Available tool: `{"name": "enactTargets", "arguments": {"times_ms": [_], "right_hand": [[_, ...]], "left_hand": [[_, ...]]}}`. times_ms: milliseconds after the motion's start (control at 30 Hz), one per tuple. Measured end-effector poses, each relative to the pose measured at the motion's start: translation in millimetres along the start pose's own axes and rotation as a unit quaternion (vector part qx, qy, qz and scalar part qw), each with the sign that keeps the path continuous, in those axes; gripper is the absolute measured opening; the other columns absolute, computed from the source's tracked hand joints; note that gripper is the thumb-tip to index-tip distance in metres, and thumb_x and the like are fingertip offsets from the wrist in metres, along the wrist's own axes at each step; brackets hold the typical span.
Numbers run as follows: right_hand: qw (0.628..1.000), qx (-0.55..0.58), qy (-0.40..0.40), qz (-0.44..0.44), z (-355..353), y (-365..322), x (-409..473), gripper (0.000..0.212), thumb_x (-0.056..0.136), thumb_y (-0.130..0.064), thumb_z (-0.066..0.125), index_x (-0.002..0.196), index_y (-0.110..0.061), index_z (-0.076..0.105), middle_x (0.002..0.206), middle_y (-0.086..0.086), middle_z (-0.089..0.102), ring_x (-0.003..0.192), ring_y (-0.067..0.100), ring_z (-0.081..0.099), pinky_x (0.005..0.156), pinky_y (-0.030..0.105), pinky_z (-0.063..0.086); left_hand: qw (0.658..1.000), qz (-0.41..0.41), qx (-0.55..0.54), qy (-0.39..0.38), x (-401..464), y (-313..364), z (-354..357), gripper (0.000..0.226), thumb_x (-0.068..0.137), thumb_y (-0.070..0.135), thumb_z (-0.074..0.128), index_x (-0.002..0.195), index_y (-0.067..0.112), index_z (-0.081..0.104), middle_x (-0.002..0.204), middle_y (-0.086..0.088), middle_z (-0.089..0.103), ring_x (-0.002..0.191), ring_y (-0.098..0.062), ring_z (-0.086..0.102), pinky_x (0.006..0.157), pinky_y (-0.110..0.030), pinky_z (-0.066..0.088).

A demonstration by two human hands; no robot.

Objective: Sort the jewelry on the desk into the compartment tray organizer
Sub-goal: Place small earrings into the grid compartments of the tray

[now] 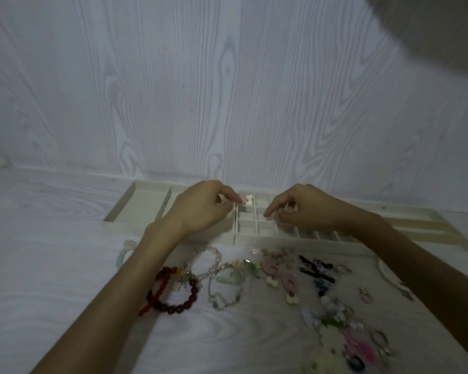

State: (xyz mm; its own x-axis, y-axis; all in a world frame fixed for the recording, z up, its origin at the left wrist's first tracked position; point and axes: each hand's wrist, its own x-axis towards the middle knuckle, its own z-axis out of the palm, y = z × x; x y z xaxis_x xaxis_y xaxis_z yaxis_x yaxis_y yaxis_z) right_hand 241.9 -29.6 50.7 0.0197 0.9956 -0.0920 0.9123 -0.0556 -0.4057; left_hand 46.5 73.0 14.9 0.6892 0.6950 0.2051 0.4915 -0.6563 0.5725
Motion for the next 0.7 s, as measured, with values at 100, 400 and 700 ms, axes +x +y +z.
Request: {"name": "enactTargets", "arguments": {"times_ms": [100, 400, 700], "right_hand": [[1.000, 0.014, -0.004, 0.004, 15, -9, -25, 0.018, 0.085, -0.018, 0.063, 0.092, -0.031, 0.072, 0.084, -0.012, 0.068, 0.075, 0.001, 0.061, 0.067, 0.015, 0.046], [0.999, -0.008, 0.038, 0.031, 55, -11, -65, 0.012, 0.075, -0.034, 0.073, 0.087, -0.036, 0.071, 0.071, -0.023, 0.059, 0.062, -0.009, 0.054, 0.051, 0.008, 0.035], [0.997, -0.015, 0.054, 0.046, 74, -9, -69, 0.013, 0.079, -0.037, 0.071, 0.087, -0.029, 0.068, 0.077, -0.019, 0.053, 0.067, -0.003, 0.049, 0.054, 0.013, 0.033]], "left_hand": [[0.999, 0.006, -0.037, -0.004, -30, 11, 8, 0.021, 0.091, 0.026, 0.055, 0.097, 0.039, 0.070, 0.105, 0.021, 0.064, 0.089, -0.001, 0.058, 0.080, -0.031, 0.049], [0.993, 0.010, -0.015, -0.119, -66, 34, 41, 0.026, 0.084, 0.022, 0.061, 0.100, 0.041, 0.070, 0.105, 0.016, 0.068, 0.088, -0.005, 0.062, 0.081, -0.035, 0.054], [0.987, 0.023, -0.003, -0.158, -59, 39, 46, 0.035, 0.081, 0.013, 0.068, 0.113, 0.028, 0.068, 0.115, 0.008, 0.065, 0.097, -0.010, 0.062, 0.086, -0.027, 0.051]]}}
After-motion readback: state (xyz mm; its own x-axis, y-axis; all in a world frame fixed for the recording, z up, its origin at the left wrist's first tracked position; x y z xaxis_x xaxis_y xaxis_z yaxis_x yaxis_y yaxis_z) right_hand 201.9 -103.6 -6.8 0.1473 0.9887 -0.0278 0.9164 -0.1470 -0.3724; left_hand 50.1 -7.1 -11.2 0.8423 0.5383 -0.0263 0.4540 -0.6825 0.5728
